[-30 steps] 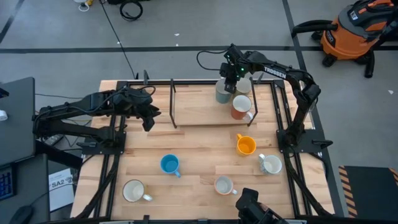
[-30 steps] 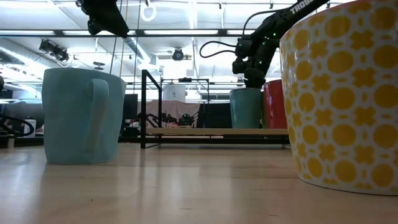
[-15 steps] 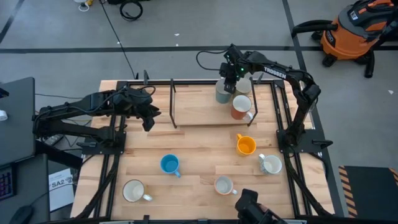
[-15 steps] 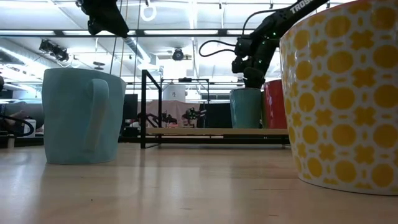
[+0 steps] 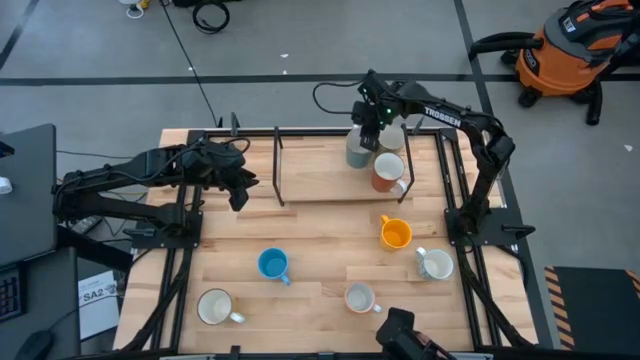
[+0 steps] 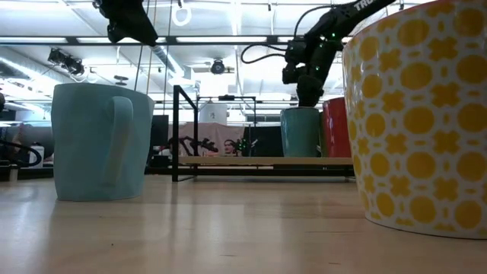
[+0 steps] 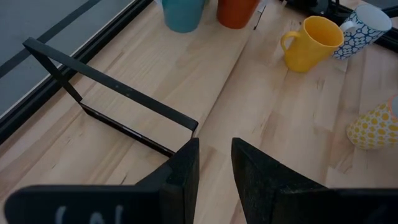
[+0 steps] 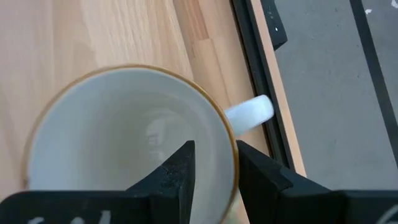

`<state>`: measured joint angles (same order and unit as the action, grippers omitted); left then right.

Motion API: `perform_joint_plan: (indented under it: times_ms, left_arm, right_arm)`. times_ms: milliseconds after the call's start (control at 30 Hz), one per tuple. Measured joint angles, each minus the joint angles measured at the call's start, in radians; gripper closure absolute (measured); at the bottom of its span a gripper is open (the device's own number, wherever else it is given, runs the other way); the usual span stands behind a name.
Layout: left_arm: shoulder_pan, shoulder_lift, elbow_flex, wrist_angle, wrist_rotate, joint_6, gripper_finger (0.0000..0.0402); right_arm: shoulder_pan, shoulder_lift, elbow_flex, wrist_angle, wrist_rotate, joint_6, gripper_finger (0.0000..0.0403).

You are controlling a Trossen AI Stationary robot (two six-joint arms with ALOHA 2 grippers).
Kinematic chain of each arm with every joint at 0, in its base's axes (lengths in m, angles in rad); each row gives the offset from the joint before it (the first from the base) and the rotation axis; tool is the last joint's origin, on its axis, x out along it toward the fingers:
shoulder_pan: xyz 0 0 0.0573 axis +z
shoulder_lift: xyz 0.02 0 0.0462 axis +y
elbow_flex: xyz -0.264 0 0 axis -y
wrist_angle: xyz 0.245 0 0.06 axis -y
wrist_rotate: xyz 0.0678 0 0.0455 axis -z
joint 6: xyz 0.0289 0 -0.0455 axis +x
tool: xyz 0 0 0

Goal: Place coffee mugs
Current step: Put the light blue cup on the shelf, then put the light yellow cup on the shelf aligned with the light blue cup

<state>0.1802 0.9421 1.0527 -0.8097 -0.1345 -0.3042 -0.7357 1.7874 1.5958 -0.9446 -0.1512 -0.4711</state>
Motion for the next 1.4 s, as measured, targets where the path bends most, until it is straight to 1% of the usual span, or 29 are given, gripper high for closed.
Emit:
perform_joint_plan:
  times_ms: [300,400,467,567,667,767,867,967,1067,1200,1400]
  left_arm:
    - [0.000,0.000,0.000,0.000,0.000,0.000,0.0301]
    - [0.000,0.000,0.000,0.000,0.002,-0.026,0.0301]
    - [0.000,0.000,0.000,-0.001,0.029,-0.056,0.0301]
    - [-0.001,0.000,0.000,-0.004,0.106,-0.113,0.0301]
    - [-0.016,0.000,0.001,-0.032,0.189,-0.213,0.0301]
    - [-0.046,0.000,0.001,-0.093,0.273,-0.327,0.0301]
    - [-0.097,0.000,0.001,-0.172,0.352,-0.468,0.0301]
    - [-0.171,0.000,0.001,-0.251,0.406,-0.622,0.0301]
    - [-0.261,0.000,0.001,-0.308,0.420,-0.792,0.0301]
    - [-0.392,0.000,0.001,-0.339,0.416,-1.000,0.0301]
    - [-0.589,0.004,0.001,-0.342,0.349,-1.251,0.0301]
  right_arm:
    - [0.018,-0.001,0.196,-0.183,0.000,0.000,0.0286]
    - [0.038,-0.001,0.265,-0.218,-0.001,0.001,0.0286]
    - [0.054,-0.001,0.301,-0.230,-0.001,0.019,0.0286]
    - [0.082,-0.001,0.343,-0.229,-0.003,0.082,0.0286]
    - [0.114,-0.001,0.363,-0.230,-0.012,0.119,0.0286]
    - [0.147,-0.002,0.365,-0.232,-0.036,0.121,0.0286]
    - [0.181,-0.001,0.365,-0.233,-0.052,0.121,0.0286]
    - [0.216,-0.001,0.365,-0.233,-0.053,0.121,0.0286]
    - [0.246,-0.001,0.365,-0.233,-0.053,0.121,0.0286]
    - [0.281,-0.001,0.365,-0.232,-0.053,0.121,0.0286]
    - [0.315,-0.001,0.365,-0.232,-0.053,0.121,0.0286]
